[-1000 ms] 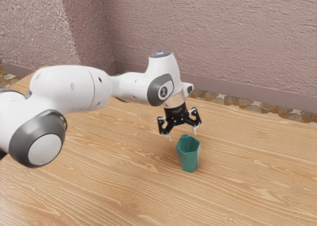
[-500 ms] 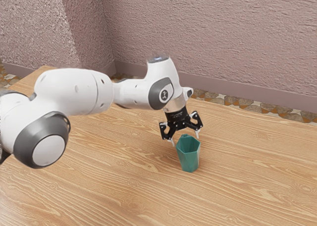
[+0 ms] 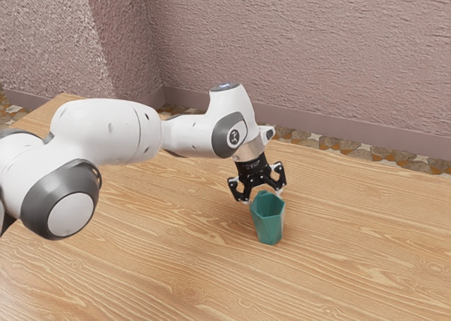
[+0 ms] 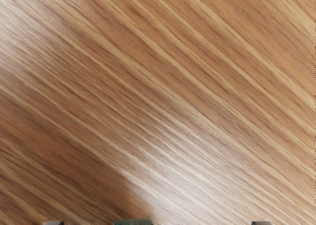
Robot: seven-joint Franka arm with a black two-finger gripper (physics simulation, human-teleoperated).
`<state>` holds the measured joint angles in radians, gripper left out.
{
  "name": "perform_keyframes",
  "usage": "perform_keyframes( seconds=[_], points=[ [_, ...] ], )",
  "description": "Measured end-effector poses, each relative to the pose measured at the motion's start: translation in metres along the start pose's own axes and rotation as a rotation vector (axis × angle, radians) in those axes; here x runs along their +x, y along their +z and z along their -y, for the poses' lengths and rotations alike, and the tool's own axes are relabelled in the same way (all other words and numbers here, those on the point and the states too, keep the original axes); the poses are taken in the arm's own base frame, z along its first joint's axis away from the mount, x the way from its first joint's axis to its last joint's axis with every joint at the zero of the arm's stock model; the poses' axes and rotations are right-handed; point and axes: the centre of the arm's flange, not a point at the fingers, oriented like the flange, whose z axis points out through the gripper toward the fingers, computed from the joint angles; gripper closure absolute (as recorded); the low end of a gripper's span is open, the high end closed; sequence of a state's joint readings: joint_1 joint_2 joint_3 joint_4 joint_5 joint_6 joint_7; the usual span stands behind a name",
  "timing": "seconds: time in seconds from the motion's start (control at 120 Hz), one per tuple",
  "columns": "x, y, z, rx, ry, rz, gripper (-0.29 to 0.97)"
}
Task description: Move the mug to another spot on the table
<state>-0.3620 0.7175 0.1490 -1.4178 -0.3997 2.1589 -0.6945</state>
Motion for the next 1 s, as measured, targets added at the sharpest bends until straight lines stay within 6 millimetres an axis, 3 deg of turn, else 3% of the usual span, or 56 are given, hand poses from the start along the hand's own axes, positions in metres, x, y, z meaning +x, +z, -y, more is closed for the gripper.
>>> perform_keyframes(
  seconds=[0.558, 0.833, 1.0],
  points=[
    [0.000, -0.001, 0.000, -0.003, -0.002, -0.001, 0.58],
    [0.002, -0.002, 0.001, -0.014, -0.021, 0.011, 0.60],
    [0.007, -0.017, 0.004, -0.041, -0.043, 0.018, 0.61]
  ],
)
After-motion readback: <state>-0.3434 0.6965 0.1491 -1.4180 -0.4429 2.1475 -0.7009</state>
